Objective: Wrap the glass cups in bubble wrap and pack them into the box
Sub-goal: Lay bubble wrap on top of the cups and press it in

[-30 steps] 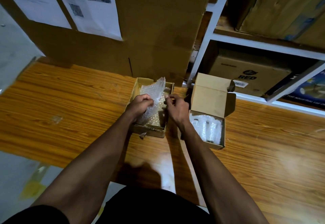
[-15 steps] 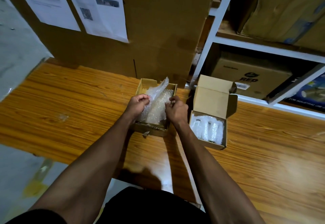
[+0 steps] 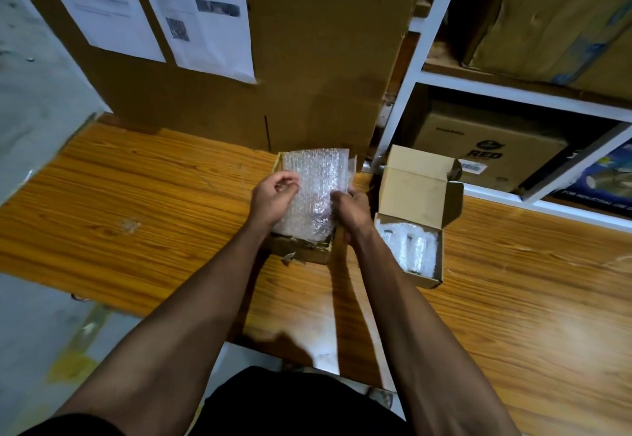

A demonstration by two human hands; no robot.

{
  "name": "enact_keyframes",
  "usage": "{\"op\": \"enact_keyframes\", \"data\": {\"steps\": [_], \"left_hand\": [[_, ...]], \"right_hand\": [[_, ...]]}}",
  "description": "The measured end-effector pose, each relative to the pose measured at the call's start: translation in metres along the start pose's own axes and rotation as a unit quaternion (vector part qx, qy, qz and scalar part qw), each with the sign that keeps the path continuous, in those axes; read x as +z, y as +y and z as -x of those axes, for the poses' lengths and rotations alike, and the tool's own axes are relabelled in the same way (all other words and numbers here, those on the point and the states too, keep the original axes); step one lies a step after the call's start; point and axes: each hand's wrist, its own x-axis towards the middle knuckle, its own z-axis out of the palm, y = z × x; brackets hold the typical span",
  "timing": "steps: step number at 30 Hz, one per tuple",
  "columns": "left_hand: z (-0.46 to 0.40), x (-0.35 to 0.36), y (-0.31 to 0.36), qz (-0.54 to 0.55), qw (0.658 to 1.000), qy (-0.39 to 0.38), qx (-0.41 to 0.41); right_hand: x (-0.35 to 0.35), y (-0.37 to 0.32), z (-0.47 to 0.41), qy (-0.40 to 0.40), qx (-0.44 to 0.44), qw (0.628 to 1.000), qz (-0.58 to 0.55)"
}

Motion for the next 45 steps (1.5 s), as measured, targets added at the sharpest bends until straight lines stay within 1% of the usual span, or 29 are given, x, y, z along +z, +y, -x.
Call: {"op": "enact_keyframes", "data": {"steps": [1, 3, 4, 6, 7, 8, 9, 11, 14, 17, 19, 23, 26, 32, 34, 35, 36, 39, 41, 43, 45], "left_hand": [[-0.002, -0.003, 0.0, 0.004, 1.0, 0.015, -0.021], [-0.007, -0.008, -0.001, 0.007, 0.997, 0.015, -0.081], [-0.009, -0.008, -0.002, 0.015, 0.995, 0.0, -0.102], [-0.005, -0.005, 0.006, 0.063, 0.988, -0.061, -0.126], [-0.001, 0.0, 0.011, 0.082, 0.984, -0.089, -0.129], [0.002, 0.005, 0.014, 0.09, 0.983, -0.101, -0.124], [0.003, 0.012, 0.014, 0.088, 0.984, -0.095, -0.121], [0.004, 0.021, 0.017, 0.087, 0.987, -0.058, -0.118], [0.004, 0.024, 0.019, 0.087, 0.989, -0.029, -0.117], [0.004, 0.017, 0.016, 0.084, 0.992, -0.012, -0.091], [0.003, 0.009, 0.013, 0.094, 0.993, -0.008, -0.068], [0.001, -0.006, 0.008, 0.108, 0.992, 0.013, -0.062], [-0.003, -0.015, 0.004, 0.139, 0.988, 0.044, -0.054], [-0.015, -0.03, 0.0, 0.22, 0.972, 0.027, -0.073], [-0.018, -0.034, 0.003, 0.252, 0.964, 0.03, -0.08], [-0.021, -0.036, 0.003, 0.26, 0.962, 0.031, -0.082], [-0.025, -0.038, 0.003, 0.264, 0.961, 0.029, -0.082], [-0.033, -0.041, 0.004, 0.279, 0.955, 0.034, -0.092], [-0.036, -0.043, 0.006, 0.289, 0.95, 0.045, -0.106], [-0.04, -0.046, 0.004, 0.287, 0.95, 0.041, -0.114], [-0.044, -0.046, 0.002, 0.291, 0.948, 0.029, -0.124]], "right_hand": [[-0.008, -0.001, 0.002, -0.015, -0.001, 1.0, -0.025], [-0.02, -0.006, 0.005, -0.057, -0.006, 0.994, -0.089], [-0.027, -0.008, 0.006, -0.076, -0.007, 0.99, -0.12], [-0.039, -0.01, 0.007, -0.095, -0.006, 0.981, -0.168], [-0.045, -0.01, 0.008, -0.096, -0.011, 0.979, -0.179], [-0.049, -0.008, 0.008, -0.096, -0.012, 0.978, -0.184], [-0.054, -0.007, 0.009, -0.095, -0.012, 0.979, -0.181], [-0.057, -0.005, 0.013, -0.098, -0.001, 0.981, -0.167], [-0.053, -0.004, 0.019, -0.121, 0.012, 0.98, -0.156], [-0.045, -0.003, 0.021, -0.143, 0.004, 0.979, -0.143], [-0.039, 0.0, 0.021, -0.16, 0.013, 0.978, -0.133], [-0.031, -0.001, 0.023, -0.193, 0.023, 0.974, -0.117], [-0.027, -0.005, 0.02, -0.225, 0.026, 0.965, -0.134], [-0.017, -0.007, 0.008, -0.235, 0.024, 0.963, -0.132], [-0.014, -0.004, 0.001, -0.224, 0.02, 0.965, -0.131], [-0.013, -0.003, -0.002, -0.205, 0.02, 0.972, -0.113], [-0.011, -0.002, -0.003, -0.174, 0.019, 0.98, -0.092], [-0.007, 0.006, -0.015, -0.063, 0.013, 0.997, 0.032], [-0.008, 0.01, -0.023, 0.006, 0.0, 0.991, 0.13], [-0.009, 0.003, -0.019, 0.06, -0.022, 0.973, 0.222], [-0.012, -0.001, -0.02, 0.097, -0.055, 0.956, 0.273]]}}
